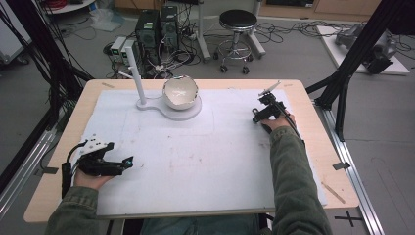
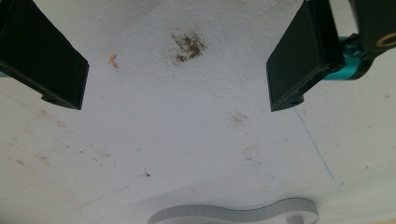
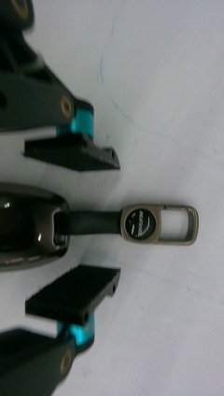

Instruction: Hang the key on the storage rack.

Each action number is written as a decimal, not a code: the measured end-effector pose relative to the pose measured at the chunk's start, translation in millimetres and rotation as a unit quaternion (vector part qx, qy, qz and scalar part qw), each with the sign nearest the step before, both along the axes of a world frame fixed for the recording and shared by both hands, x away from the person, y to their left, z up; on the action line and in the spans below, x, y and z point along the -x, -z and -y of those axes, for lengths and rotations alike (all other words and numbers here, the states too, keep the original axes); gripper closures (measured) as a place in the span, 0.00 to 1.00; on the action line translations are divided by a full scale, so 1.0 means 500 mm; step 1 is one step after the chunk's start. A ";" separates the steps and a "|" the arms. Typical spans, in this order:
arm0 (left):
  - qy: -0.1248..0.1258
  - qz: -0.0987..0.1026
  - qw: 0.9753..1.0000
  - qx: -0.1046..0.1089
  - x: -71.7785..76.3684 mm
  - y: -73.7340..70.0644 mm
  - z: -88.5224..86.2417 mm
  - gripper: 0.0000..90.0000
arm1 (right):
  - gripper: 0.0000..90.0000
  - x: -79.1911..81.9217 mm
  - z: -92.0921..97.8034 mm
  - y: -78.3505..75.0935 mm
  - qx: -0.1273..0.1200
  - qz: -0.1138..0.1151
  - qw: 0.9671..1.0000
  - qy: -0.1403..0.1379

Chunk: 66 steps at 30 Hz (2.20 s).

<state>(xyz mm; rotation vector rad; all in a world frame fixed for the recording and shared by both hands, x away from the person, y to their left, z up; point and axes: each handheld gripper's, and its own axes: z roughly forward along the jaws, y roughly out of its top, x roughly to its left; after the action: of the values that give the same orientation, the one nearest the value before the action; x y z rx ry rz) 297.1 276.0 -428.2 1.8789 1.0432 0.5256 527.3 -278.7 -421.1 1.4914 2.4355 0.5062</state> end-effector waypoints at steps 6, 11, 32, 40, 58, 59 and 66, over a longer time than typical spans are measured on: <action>0.002 0.001 1.000 0.003 0.001 0.000 0.003 0.07 | 0.82 0.002 0.001 -0.007 -0.013 -0.013 0.999 0.032; 0.001 0.002 1.000 0.007 -0.001 0.000 0.001 0.07 | 0.93 0.003 0.002 -0.010 -0.011 -0.013 0.999 0.032; 0.006 0.006 1.000 0.012 -0.005 -0.002 0.006 0.07 | 0.95 0.047 0.047 -0.076 -0.103 -0.018 0.994 -0.020; 0.010 0.010 1.000 0.010 -0.005 -0.004 0.009 0.07 | 0.94 0.074 0.039 -0.100 -0.105 -0.010 0.993 -0.059; 0.008 0.014 1.000 0.006 0.005 -0.007 0.009 0.07 | 0.94 0.131 -0.019 -0.149 -0.099 0.044 0.988 -0.106; 0.008 0.014 1.000 0.005 0.005 -0.008 0.008 0.07 | 0.94 0.131 -0.019 -0.149 -0.099 0.044 0.988 -0.106; 0.008 0.014 1.000 0.008 0.004 -0.007 0.008 0.07 | 0.94 0.147 -0.037 -0.161 -0.109 0.041 0.987 -0.112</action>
<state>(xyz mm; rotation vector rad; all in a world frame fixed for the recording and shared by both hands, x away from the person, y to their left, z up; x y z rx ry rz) 295.3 272.0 -424.5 1.8602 1.0098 0.5315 453.7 -260.2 -340.5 1.2482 2.5639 0.8873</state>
